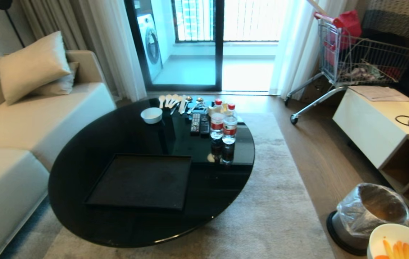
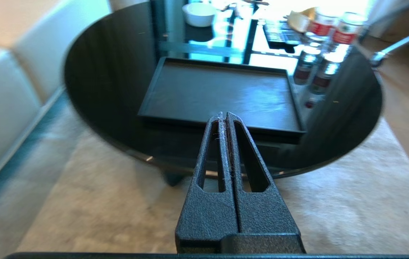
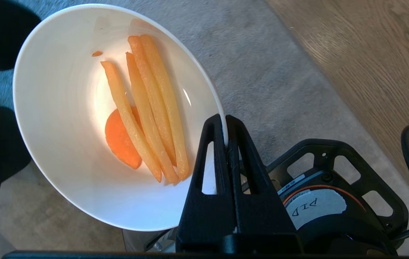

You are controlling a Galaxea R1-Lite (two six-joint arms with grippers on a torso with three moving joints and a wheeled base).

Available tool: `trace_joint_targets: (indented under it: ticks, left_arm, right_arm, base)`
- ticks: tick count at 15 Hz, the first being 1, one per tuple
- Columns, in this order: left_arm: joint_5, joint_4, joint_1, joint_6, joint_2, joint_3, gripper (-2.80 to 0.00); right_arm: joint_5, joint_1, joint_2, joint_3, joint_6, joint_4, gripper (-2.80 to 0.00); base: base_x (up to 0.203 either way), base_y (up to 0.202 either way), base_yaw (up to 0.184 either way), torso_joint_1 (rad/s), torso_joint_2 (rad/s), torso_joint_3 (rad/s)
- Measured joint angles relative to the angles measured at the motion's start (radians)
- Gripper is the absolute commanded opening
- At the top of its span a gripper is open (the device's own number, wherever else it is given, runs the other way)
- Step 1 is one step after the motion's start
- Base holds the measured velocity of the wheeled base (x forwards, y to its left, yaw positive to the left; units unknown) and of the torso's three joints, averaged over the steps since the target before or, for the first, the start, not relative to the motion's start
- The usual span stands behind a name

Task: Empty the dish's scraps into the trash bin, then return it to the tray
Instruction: Move the bowl over the trash can

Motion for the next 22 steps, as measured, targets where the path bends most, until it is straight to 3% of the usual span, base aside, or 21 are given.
trace_joint_targets:
  ticks: [17, 22]
  left_arm:
    - [0.000, 0.000, 0.000, 0.000, 0.000, 0.000, -2.80]
    - [0.000, 0.001, 0.000, 0.000, 0.000, 0.000, -2.80]
  right_arm:
    - [0.000, 0.000, -0.006, 0.004, 0.017, 0.007, -2.80]
    - [0.000, 0.000, -0.007, 0.012, 0.016, 0.006, -2.80]
  base:
    - [0.000, 0.010, -0.166, 0.002, 0.00, 0.002]
    - [0.001, 0.002, -0.046, 0.000, 0.00, 0.001]
